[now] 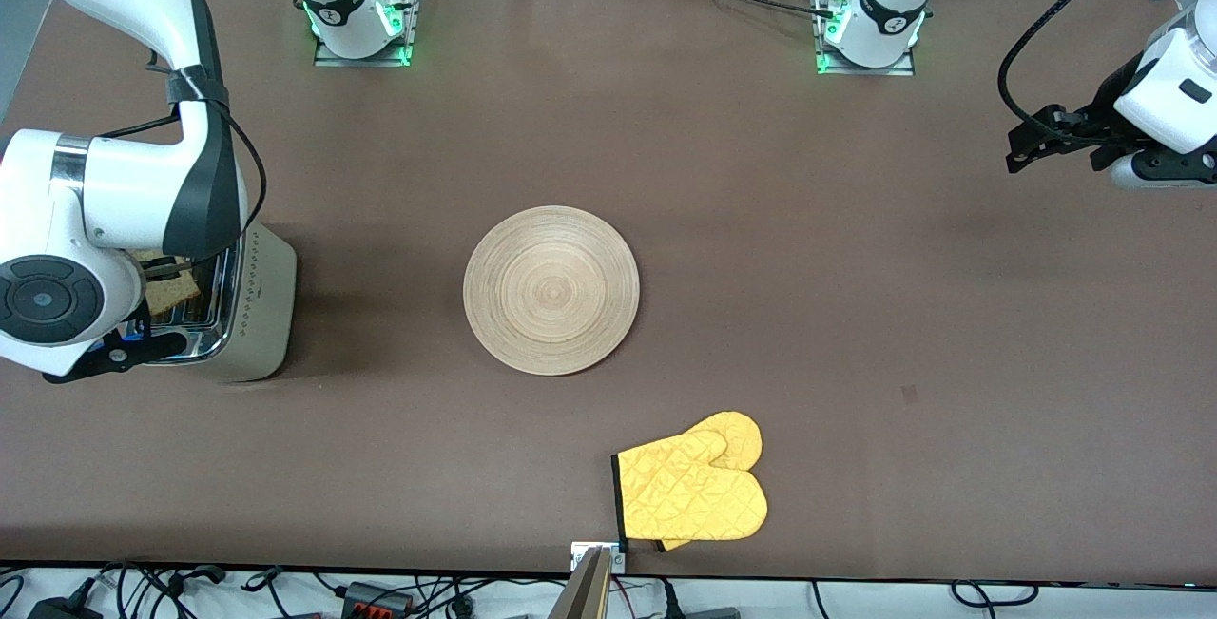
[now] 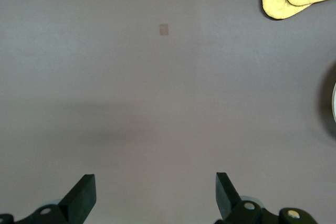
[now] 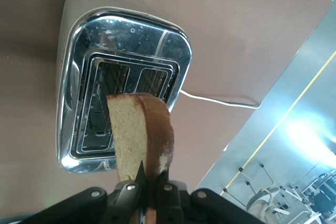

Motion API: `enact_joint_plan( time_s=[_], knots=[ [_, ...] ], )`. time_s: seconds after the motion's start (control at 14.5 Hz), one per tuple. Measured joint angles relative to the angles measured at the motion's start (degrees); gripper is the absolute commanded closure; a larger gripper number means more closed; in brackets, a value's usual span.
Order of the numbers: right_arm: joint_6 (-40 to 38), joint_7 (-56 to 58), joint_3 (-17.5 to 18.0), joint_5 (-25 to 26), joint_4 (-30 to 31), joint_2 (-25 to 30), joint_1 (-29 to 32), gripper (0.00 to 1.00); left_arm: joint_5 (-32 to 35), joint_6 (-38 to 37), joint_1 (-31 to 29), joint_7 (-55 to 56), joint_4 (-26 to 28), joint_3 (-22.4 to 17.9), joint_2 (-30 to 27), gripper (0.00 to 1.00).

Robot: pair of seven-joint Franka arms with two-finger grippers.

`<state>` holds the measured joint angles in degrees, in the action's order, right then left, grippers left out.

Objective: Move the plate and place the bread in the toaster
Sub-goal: 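Lower the bread into the toaster slot with the right gripper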

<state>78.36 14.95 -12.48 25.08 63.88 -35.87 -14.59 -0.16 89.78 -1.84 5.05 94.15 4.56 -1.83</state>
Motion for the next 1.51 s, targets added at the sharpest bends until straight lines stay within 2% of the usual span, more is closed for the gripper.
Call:
enact_joint_plan(
  time_s=[0.55,0.83,1.51],
  knots=[
    [1.9,-6.12,0.22,-2.71,-0.03,-3.05,-0.21,1.0,0.0,0.0,0.0,0.0,-0.01,0.01,0.0,0.0],
    [1.94,-10.08,0.08,-6.52,-0.06,-3.44,1.05,1.0,0.0,0.0,0.02,0.0,-0.01,0.02,0.0,0.0],
    [4.29,-12.56,0.08,-7.22,-0.1,-3.49,1.15,1.0,0.0,0.0,0.1,0.0,-0.01,0.03,0.0,0.0]
  ],
)
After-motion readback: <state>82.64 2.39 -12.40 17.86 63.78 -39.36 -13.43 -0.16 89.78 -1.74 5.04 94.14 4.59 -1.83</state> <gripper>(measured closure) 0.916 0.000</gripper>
